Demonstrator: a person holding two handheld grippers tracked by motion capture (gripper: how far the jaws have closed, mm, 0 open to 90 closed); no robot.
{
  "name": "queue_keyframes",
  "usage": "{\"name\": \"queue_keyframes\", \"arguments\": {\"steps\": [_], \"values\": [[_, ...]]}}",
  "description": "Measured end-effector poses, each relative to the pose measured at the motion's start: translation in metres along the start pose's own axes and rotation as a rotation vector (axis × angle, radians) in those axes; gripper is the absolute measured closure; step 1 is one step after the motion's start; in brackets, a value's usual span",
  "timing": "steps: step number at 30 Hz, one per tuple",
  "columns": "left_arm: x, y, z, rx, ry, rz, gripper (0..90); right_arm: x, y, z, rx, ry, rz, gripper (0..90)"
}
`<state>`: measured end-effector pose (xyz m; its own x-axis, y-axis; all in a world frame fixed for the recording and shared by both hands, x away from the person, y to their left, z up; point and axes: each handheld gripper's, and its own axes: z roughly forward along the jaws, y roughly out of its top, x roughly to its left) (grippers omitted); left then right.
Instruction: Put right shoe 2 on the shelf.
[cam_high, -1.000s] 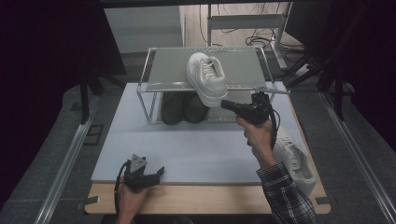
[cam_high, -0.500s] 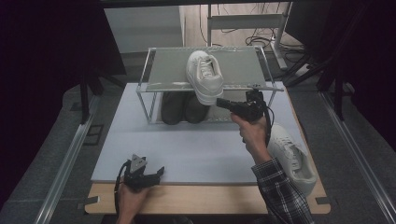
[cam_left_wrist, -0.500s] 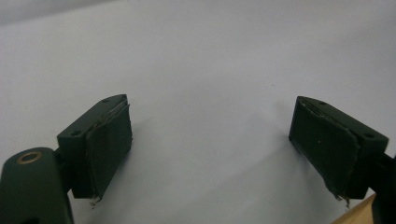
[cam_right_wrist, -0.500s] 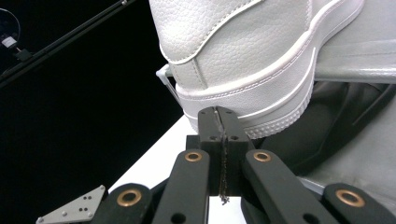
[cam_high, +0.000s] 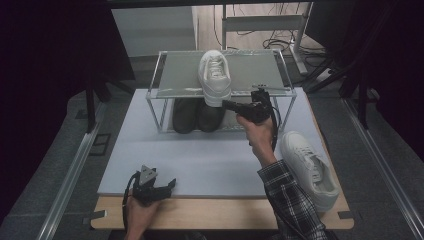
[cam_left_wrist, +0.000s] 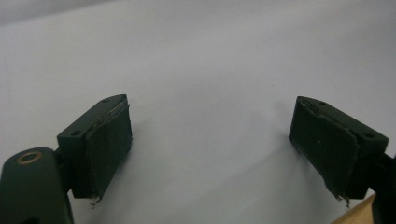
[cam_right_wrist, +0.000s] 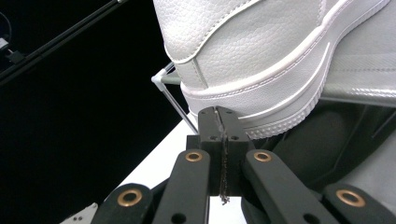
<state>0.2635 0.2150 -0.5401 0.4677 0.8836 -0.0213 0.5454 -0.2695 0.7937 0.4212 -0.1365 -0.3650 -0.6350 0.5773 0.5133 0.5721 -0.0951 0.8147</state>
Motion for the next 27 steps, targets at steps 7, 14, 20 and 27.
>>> {"name": "queue_keyframes", "arguments": {"steps": [7,14,20,27], "values": [[0.000,0.000,0.000,0.000,0.000,-0.001,12.8,0.001,0.005,0.017,0.009,-0.015,-0.006,89.4],[0.000,0.000,0.000,0.000,0.000,-0.001,12.8,0.002,0.011,0.031,0.022,-0.043,-0.022,89.4],[0.000,0.000,0.000,-0.001,0.000,-0.001,12.8,0.003,0.015,0.042,0.028,-0.060,-0.030,89.4],[0.000,0.000,0.000,0.001,0.001,0.001,12.8,0.004,0.018,0.052,0.025,-0.079,-0.041,89.4]]}}
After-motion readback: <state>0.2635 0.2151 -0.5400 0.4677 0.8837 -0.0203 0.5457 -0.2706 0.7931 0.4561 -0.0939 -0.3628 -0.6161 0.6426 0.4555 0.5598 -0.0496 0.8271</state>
